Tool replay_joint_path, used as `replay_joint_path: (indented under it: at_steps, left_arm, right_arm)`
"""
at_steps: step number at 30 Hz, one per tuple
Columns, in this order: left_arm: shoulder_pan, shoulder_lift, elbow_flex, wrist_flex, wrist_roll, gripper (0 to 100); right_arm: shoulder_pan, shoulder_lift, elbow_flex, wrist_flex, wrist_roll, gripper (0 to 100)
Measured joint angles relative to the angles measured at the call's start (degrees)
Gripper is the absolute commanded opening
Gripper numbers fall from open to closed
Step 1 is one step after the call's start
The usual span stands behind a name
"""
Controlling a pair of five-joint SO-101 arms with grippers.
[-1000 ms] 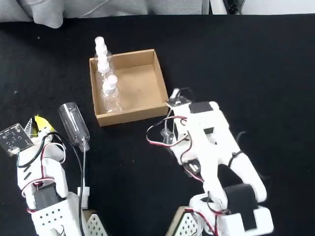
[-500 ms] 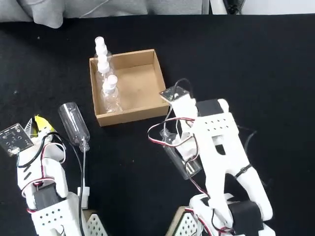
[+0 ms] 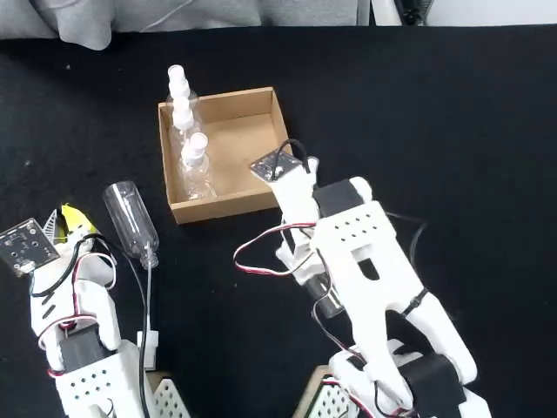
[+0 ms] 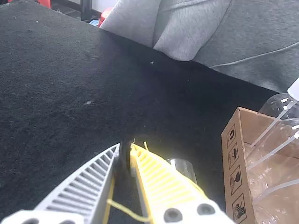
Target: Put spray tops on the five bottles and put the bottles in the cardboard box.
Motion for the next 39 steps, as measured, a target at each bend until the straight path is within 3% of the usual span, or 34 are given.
replay_joint_path:
  at_steps: [9, 23, 30, 39]
  left_arm:
    - [0.0, 0.0, 0.0, 0.0, 0.0, 3]
    - [0.0, 0.0, 0.0, 0.0, 0.0, 3]
    - [0.0, 0.0, 0.0, 0.0, 0.0, 3]
    - [0.0, 0.0, 0.0, 0.0, 0.0, 3]
  right_arm:
    - [-0.18, 12.04, -0.26, -8.18, -0.26, 25.5]
    - [-0.18, 17.58, -0.26, -11.34, -0.35, 25.0]
    - [0.0, 17.58, -0.18, -12.92, -0.35, 11.3]
    - [0.0, 17.58, -0.18, -11.52, -0.35, 10.6]
